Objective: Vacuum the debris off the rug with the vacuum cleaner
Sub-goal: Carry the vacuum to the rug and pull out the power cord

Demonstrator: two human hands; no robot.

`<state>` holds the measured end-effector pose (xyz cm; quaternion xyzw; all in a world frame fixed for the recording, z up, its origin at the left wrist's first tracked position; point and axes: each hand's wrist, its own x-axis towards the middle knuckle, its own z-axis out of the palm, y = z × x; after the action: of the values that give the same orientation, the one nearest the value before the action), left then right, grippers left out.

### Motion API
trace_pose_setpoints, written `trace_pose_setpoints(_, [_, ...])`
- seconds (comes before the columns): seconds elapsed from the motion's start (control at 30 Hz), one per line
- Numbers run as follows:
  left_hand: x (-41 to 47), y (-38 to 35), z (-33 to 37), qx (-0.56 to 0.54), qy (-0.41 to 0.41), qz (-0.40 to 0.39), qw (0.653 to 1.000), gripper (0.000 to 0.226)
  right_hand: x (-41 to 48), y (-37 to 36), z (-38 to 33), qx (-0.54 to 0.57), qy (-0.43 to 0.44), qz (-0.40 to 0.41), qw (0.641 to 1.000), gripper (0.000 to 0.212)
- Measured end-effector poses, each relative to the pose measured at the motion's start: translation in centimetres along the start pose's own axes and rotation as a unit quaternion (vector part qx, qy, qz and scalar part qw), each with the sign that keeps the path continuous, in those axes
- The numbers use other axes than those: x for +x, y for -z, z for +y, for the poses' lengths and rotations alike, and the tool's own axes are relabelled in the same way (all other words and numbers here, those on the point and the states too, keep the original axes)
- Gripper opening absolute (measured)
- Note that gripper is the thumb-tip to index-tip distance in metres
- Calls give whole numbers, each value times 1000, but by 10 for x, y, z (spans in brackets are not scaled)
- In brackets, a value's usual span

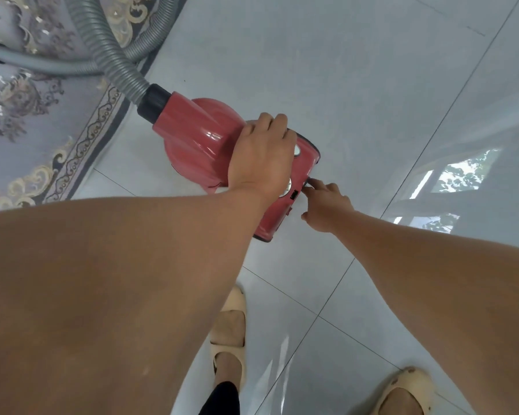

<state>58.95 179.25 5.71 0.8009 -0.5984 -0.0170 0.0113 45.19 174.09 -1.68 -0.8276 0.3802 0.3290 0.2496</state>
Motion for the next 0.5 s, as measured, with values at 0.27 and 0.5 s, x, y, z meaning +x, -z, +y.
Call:
trace_pose_setpoints(0.27, [-1, -11, 0, 23, 0, 36, 999, 10, 34, -10, 4, -138, 27, -33, 989, 67])
trace_pose_setpoints(0.5, [0, -11, 0, 52, 0, 61, 997, 15, 27, -21, 8, -202, 51, 24, 978, 70])
